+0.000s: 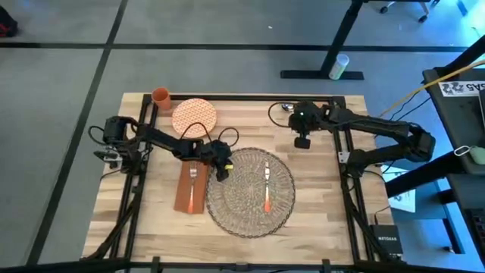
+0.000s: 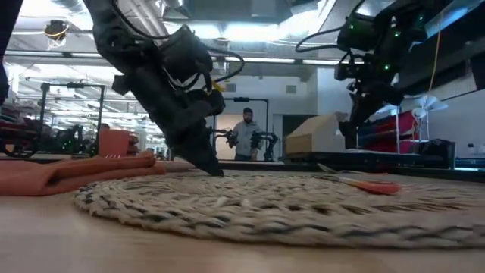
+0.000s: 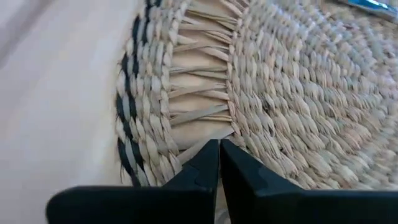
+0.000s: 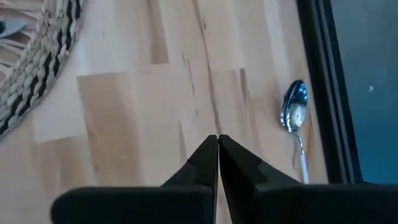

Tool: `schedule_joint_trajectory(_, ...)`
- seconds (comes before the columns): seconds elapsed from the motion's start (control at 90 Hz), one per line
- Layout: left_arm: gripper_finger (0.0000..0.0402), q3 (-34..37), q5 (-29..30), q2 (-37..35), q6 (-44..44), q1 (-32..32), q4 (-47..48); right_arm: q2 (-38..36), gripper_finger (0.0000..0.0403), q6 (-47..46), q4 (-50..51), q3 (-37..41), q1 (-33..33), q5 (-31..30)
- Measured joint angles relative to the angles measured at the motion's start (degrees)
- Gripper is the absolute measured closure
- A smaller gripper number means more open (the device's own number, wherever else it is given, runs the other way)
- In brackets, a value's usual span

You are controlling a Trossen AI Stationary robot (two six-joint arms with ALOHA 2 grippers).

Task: Set table place
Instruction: Adjust the brown table mat, then put the orange spoon to the right of the orange table knife on the brown table mat

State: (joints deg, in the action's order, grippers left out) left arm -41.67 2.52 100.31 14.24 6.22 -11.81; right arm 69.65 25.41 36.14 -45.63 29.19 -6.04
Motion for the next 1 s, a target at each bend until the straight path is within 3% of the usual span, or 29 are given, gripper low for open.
schedule_joint_trajectory(0.478, 0.0402, 0.0, 0.2, -4.8, -0.9, -1.5, -4.7, 2.9, 0.0401, -1.2, -3.4, 0.0, 2.6, 0.9)
schedule_joint_trajectory(0.722, 0.0402, 0.0, 0.2, -5.3, -1.4, -3.3, -4.2, 8.2, 0.0365, -1.8, -7.7, -0.4, 8.3, -0.2)
schedule_joint_trajectory(1.0, 0.0402, 0.0, 0.1, -5.4, -3.0, -4.2, -4.3, 11.8, 0.0338, 5.7, -9.2, -2.3, 14.5, 4.2)
